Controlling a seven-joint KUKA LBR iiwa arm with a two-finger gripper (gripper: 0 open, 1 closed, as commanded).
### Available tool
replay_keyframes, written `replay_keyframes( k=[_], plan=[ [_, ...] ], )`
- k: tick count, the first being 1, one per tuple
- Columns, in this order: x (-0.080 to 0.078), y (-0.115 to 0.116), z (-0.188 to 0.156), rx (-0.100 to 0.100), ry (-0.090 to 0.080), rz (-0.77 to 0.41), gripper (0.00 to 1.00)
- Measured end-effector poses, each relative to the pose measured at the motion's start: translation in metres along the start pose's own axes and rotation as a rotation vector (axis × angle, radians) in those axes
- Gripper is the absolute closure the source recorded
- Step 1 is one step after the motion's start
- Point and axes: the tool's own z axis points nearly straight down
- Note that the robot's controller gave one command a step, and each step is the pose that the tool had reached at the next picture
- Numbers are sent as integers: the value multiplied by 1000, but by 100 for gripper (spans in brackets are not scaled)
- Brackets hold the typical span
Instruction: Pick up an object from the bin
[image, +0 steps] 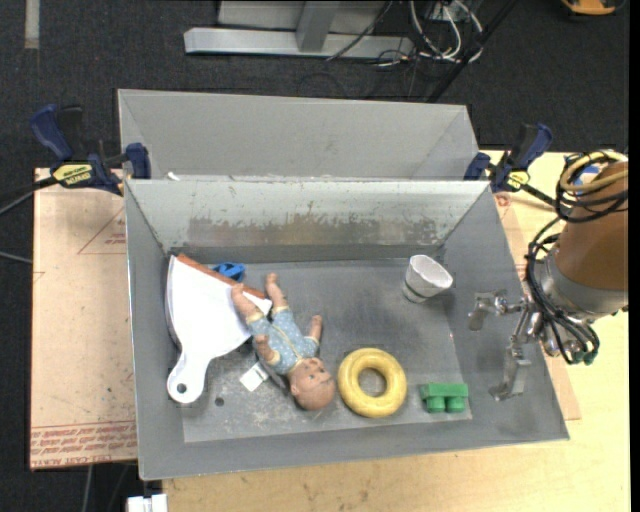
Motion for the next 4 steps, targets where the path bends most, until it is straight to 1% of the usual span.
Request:
replay_keyframes(
  k=[1,2,3,4],
  plan=[
    [-2,1,-4,1,-8,-4,0],
    [7,9,102,1,-7,-56,0],
    [12,6,66,0,-5,-173,0],
    [12,8,52,1,-9,-128,0]
  ],
)
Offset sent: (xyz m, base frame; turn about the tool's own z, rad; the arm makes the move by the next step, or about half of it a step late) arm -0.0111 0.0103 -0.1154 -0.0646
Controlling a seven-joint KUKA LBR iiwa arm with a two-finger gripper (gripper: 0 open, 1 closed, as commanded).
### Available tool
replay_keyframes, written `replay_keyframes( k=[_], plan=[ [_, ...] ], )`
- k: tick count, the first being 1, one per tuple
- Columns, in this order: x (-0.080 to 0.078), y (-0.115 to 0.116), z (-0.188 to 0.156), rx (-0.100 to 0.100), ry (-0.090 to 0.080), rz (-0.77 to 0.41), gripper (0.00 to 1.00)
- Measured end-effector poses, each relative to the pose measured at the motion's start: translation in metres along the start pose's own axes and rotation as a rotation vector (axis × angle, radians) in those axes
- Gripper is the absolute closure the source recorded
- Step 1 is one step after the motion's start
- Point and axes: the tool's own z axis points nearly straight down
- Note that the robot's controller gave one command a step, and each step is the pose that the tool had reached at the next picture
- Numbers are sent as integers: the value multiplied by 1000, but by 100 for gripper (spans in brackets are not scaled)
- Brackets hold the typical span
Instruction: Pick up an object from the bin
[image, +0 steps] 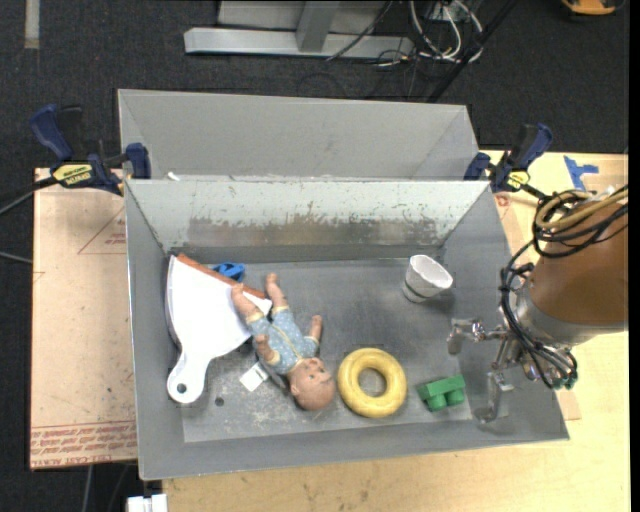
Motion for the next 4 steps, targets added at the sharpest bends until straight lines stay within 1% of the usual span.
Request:
replay_keyframes(
  k=[1,2,3,4],
  plan=[
    [-4,13,53,2,-10,-190,0],
    [0,17,63,0,-4,-29,100],
    [1,17,63,-1,-2,-29,100],
    [2,18,59,-3,4,-30,100]
  ],
)
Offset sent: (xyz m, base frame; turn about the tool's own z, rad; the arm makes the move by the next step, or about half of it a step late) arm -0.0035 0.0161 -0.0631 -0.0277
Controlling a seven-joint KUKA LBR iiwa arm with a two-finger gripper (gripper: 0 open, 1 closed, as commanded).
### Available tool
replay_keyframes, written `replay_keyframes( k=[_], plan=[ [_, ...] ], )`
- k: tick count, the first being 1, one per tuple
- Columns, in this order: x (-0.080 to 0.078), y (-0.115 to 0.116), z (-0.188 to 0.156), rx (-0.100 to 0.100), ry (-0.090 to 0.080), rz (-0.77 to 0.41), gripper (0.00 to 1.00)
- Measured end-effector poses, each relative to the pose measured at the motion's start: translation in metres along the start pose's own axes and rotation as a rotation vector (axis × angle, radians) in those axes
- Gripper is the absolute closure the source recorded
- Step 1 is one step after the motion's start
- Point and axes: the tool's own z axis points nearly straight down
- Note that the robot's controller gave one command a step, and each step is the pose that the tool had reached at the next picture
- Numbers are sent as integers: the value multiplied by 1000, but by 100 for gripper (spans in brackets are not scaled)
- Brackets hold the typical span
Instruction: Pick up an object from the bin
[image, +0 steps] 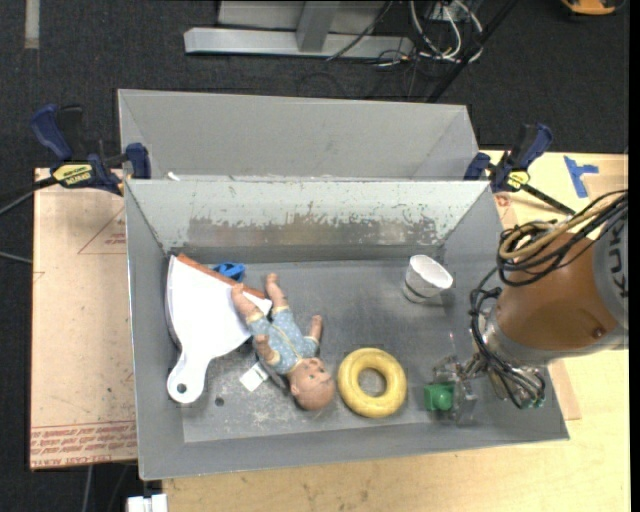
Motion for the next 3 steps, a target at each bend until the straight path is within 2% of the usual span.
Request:
replay_keyframes(
  k=[1,2,3],
  plan=[
    [1,1,-20,-3,5,0,100],
    [-1,1,-45,-1,-1,-2,100],
    [0,1,-47,-1,1,-2,100]
  ],
)
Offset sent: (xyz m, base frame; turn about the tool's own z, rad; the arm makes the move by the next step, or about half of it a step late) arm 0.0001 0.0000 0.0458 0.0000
